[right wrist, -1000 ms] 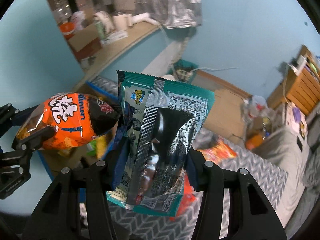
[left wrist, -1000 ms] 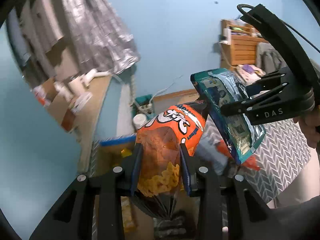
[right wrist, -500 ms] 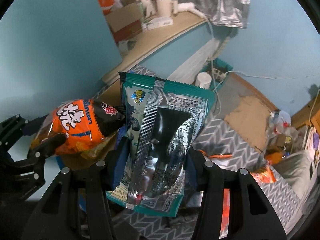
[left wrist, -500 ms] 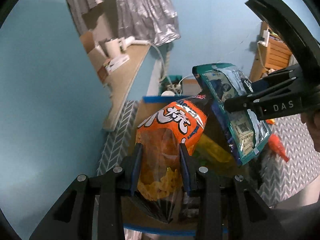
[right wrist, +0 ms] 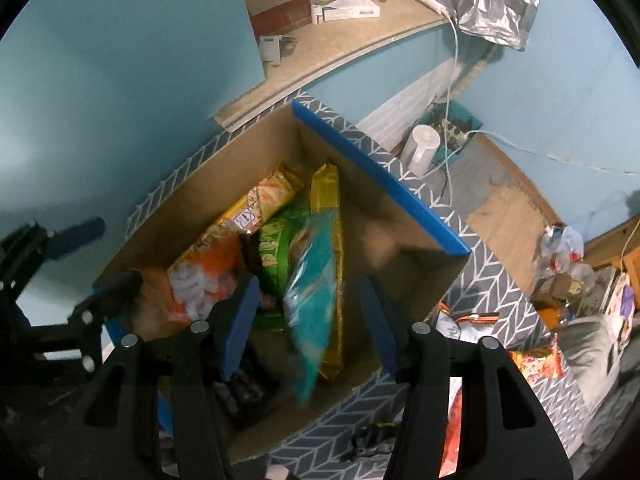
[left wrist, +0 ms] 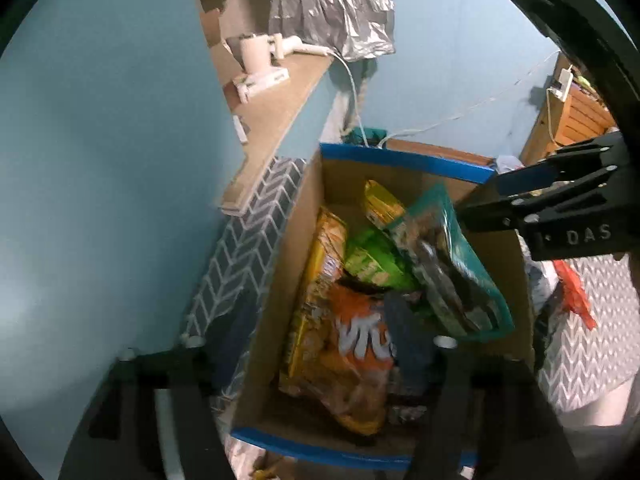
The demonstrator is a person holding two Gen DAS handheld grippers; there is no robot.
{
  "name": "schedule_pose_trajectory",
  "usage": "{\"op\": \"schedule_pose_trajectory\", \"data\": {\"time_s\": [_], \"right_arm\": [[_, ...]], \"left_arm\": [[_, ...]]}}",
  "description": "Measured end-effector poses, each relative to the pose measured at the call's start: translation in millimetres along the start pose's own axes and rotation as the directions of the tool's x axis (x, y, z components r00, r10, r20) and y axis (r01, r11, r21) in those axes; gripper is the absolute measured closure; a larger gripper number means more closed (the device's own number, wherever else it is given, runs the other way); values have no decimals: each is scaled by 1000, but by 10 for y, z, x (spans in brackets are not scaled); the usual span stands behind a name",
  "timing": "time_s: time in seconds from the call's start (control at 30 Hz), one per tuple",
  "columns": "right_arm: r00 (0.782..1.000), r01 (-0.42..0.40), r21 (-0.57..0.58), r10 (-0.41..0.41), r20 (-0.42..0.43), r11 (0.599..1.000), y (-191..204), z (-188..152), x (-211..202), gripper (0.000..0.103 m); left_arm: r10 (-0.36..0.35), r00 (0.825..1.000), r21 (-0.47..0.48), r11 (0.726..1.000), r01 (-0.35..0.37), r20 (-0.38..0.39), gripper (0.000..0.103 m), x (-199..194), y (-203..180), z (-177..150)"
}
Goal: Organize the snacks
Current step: 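Carry both bags over the cardboard box and open both grippers, then move both grippers back over the remaining snacks on the bed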
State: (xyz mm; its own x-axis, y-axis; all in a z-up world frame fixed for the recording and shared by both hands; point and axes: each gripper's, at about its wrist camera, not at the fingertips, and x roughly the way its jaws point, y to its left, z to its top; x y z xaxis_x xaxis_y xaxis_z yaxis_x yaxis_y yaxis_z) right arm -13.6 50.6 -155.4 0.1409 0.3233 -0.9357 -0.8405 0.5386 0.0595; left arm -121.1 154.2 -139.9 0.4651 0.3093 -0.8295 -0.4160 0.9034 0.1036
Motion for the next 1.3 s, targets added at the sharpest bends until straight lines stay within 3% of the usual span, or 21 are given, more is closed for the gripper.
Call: {"op": "schedule_pose_trajectory", "data": {"time_s": [0.17, 0.63, 0.93, 1.3], "right_arm": [[1000, 8, 16, -8, 21, 1000, -83, -10, -120, 30], [996, 69, 108, -75, 47, 992, -702, -271, -452, 30], [992, 117, 200, -123, 15, 973, -1301, -689, -535, 30], [995, 95, 285, -92, -25, 954, -1840, -1208, -498, 29]], "left_arm": [[-21, 1000, -28, 999, 21, -2, 28, -63, 3, 48], [-150, 989, -58, 987, 150, -2, 24, -264, -418, 272], [-266, 964, -32, 964, 265, -30, 24, -253, -1008, 452], [-379, 917, -36, 925, 378, -124, 24, -119, -1652, 492]]}}
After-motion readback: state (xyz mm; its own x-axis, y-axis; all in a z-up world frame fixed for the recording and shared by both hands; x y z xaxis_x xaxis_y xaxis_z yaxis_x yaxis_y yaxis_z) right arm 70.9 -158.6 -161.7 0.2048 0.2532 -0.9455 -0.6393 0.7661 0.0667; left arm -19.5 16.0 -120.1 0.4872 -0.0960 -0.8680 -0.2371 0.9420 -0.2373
